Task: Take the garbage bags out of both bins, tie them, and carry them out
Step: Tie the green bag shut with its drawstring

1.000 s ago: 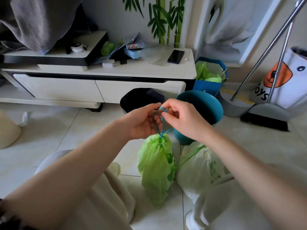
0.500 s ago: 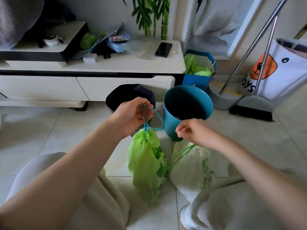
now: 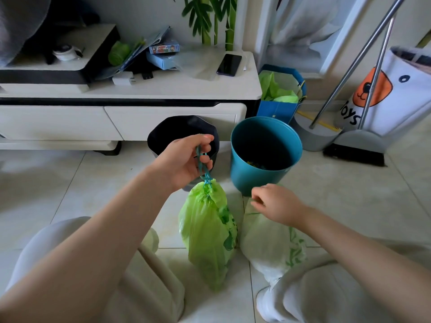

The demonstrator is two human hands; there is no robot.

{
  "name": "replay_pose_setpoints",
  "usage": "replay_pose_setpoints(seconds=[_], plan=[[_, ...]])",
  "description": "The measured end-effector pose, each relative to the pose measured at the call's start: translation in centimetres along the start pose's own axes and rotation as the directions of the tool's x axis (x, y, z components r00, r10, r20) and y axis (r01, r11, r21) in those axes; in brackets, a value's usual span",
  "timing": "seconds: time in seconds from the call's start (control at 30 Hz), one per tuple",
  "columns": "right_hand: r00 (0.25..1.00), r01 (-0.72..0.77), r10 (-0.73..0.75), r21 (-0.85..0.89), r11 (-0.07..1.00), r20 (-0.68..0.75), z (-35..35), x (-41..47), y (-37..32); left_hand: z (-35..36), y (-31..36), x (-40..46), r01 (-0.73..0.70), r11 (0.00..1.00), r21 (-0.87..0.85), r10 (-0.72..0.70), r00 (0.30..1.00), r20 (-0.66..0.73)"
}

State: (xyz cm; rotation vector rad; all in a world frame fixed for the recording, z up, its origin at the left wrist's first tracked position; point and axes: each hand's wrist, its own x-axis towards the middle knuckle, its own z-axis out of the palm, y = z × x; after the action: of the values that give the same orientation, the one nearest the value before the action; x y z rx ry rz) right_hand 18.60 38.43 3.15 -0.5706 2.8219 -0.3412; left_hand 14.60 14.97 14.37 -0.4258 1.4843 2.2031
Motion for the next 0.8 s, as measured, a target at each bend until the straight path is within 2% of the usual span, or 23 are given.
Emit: replay_pose_setpoints(seconds=[0.1, 0.2, 0.3, 0.5, 0.57, 0.67, 0.8], plan=[[0.981, -0.073, 0.093, 0.118, 0.990, -0.172, -1.3, 0.7, 0.4, 0.0, -0.1, -0.1, -0.009, 0.999, 0.033, 0.009, 1.000, 0.007], [0.906, -0.306, 0.331, 0.133, 0.943, -0.265, -2.3, 1.4, 2.3, -0.2, -0.1, 0.0, -0.008, 0.998, 0.061, 0.008, 1.000, 0.008], [0.820, -0.534, 0.553, 0.153, 0.832, -0.146, -2.5, 1.4, 4.8, -0.3, -0.3, 0.0, -0.004, 0.996, 0.088, 0.003, 1.000, 0.000], [0.712, -0.683, 0.684, 0.382, 0.623, 0.157, -1.3, 1.0, 6.0, -0.6, -0.6, -0.3, 0.026, 0.993, 0.113, -0.024, 1.000, -0.016], [0.706, -0.685, 0.673, 0.455, 0.568, 0.223, -0.9, 1.1, 5.7, -0.7, -0.7, -0.3, 0.030, 0.992, 0.120, -0.029, 0.999, -0.013], [0.713, -0.682, 0.643, 0.490, 0.542, 0.280, -0.6, 1.2, 5.5, -0.8, -0.8, -0.3, 0.034, 0.990, 0.136, -0.034, 0.999, -0.005], [0.751, -0.642, 0.613, 0.490, 0.590, 0.247, -0.5, 2.0, 5.5, -0.9, -0.9, -0.2, 0.038, 0.988, 0.147, -0.038, 0.999, -0.001]])
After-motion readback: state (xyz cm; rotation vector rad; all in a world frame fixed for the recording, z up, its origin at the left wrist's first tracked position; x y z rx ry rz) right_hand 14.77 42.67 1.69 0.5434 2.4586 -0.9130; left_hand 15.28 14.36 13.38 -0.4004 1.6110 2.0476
